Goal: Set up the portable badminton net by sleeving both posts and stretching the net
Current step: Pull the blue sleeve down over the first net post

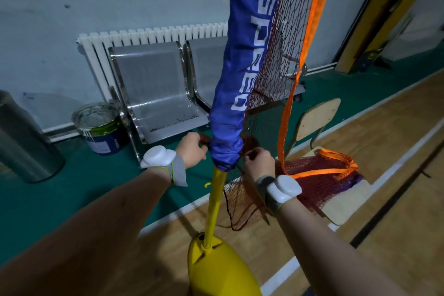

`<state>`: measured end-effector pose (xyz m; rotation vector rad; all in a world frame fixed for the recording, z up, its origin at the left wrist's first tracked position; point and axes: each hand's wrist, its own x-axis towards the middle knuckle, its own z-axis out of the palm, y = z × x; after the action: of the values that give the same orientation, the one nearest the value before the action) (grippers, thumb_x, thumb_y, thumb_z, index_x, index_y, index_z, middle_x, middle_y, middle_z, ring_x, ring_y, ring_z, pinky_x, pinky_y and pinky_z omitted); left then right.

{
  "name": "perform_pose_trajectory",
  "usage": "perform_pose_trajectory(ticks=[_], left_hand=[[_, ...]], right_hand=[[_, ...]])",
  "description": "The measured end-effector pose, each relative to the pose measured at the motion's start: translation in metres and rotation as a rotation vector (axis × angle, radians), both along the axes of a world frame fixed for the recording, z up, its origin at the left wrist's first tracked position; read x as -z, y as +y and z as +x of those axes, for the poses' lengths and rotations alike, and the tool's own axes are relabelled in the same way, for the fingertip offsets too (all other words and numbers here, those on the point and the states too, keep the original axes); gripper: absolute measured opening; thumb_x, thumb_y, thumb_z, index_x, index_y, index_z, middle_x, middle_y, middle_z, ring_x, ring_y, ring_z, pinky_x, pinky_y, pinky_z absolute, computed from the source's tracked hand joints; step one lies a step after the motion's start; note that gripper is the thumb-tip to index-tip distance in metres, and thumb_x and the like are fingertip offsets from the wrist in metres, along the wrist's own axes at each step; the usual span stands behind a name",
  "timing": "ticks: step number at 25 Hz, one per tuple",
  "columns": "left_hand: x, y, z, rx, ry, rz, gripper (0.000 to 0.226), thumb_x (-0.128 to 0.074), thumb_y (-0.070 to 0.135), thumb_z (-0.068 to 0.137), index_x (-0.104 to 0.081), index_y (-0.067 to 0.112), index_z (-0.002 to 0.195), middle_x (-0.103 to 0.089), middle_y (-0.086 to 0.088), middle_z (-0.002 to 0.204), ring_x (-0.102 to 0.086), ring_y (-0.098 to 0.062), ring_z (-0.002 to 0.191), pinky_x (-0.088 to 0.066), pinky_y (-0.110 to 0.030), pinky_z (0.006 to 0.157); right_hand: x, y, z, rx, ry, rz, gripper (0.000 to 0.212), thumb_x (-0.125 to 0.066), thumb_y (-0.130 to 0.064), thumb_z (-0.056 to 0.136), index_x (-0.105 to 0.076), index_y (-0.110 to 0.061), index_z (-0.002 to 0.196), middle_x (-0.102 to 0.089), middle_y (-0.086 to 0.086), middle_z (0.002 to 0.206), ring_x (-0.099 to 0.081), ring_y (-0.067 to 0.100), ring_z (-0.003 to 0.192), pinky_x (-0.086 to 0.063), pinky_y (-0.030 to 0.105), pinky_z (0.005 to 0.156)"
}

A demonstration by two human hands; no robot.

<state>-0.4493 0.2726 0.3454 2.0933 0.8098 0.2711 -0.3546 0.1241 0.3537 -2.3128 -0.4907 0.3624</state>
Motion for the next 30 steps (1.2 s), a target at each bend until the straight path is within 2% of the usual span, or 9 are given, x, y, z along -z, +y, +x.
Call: perform_pose_trajectory(ticks=[2,4,9,12,14,19,24,28,30], left_hand=[[0.003,0.0,0.003,0.011,0.043,-0.043,0.028,-0.044,0.001,0.088,-0.062,0.006,0.108,-0.069,-0.023,0.084,-0.055,-0.005,0.045,-0.04,-0.017,0.048],[0.009,-0.003,0.005,0.034,0.086,-0.105,0.027,-0.04,0.002,0.091,-0.059,0.0,0.111,-0.067,-0.02,0.098,-0.061,-0.015,0.058,-0.043,-0.025,0.055],[0.02,-0.013,0.013,-0.037,0.136,-0.278,0.032,-0.031,0.007,0.097,-0.054,-0.009,0.113,-0.062,-0.021,0.116,-0.059,-0.005,0.056,-0.043,-0.014,0.037],[0.025,-0.012,0.018,-0.142,0.098,-0.348,0.03,-0.036,0.005,0.096,-0.056,-0.011,0.111,-0.063,-0.023,0.112,-0.064,-0.024,0.076,-0.047,-0.015,0.038],[0.026,-0.012,0.021,-0.21,0.036,-0.383,0.027,-0.041,0.005,0.095,-0.057,-0.009,0.111,-0.063,-0.021,0.108,-0.063,-0.03,0.087,-0.049,-0.015,0.041],[0.025,-0.012,0.025,-0.29,-0.073,-0.415,0.025,-0.039,-0.004,0.093,-0.056,-0.011,0.109,-0.055,-0.014,0.091,-0.05,-0.014,0.057,-0.045,-0.013,0.04],[0.024,-0.008,0.03,-0.294,-0.097,-0.45,0.031,-0.044,-0.006,0.091,-0.05,0.007,0.064,-0.048,0.001,0.042,-0.042,0.001,0.028,-0.039,-0.014,0.037],[0.029,-0.01,0.038,-0.272,-0.095,-0.491,0.025,-0.046,-0.004,0.092,-0.046,0.004,0.068,-0.043,-0.01,0.056,-0.043,-0.005,0.034,-0.037,-0.015,0.037],[0.037,-0.012,0.039,-0.295,-0.034,-0.499,0.028,-0.043,-0.004,0.093,-0.044,0.005,0.067,-0.041,-0.009,0.053,-0.039,-0.003,0.026,-0.034,-0.015,0.033]], right_hand=[[0.004,0.003,0.005,-0.042,0.048,-0.031,0.023,-0.051,-0.009,0.089,-0.066,-0.001,0.105,-0.067,0.02,0.108,-0.062,0.034,0.1,-0.051,0.036,0.086],[0.01,0.007,0.011,-0.108,0.084,-0.035,0.024,-0.049,-0.008,0.09,-0.067,-0.003,0.106,-0.068,0.019,0.105,-0.066,0.033,0.094,-0.049,0.028,0.074],[0.031,0.018,0.031,-0.173,0.32,0.024,0.027,-0.045,-0.007,0.093,-0.063,0.005,0.109,-0.066,0.027,0.104,-0.066,0.039,0.089,-0.054,0.044,0.075],[0.037,0.025,0.036,-0.177,0.478,0.074,0.027,-0.042,-0.01,0.096,-0.061,0.006,0.106,-0.064,0.02,0.094,-0.061,0.026,0.067,-0.048,0.031,0.057],[0.036,0.031,0.037,-0.18,0.582,0.129,0.022,-0.038,-0.008,0.097,-0.06,-0.002,0.095,-0.06,0.014,0.083,-0.054,0.02,0.059,-0.042,0.026,0.055],[0.038,0.038,0.038,-0.151,0.772,0.239,0.031,-0.036,-0.003,0.093,-0.048,-0.014,0.067,-0.05,0.007,0.064,-0.047,0.016,0.057,-0.036,0.024,0.057],[0.038,0.046,0.037,-0.096,0.811,0.399,0.032,-0.043,0.001,0.091,-0.048,-0.014,0.063,-0.047,0.003,0.053,-0.037,0.014,0.053,-0.037,0.02,0.054],[0.041,0.051,0.034,-0.07,0.793,0.455,0.032,-0.044,0.001,0.092,-0.045,-0.013,0.063,-0.042,0.005,0.059,-0.033,0.013,0.052,-0.035,0.016,0.045],[0.049,0.053,0.033,-0.057,0.753,0.444,0.034,-0.042,0.005,0.09,-0.042,-0.012,0.06,-0.039,0.005,0.058,-0.032,0.013,0.053,-0.033,0.014,0.04]])
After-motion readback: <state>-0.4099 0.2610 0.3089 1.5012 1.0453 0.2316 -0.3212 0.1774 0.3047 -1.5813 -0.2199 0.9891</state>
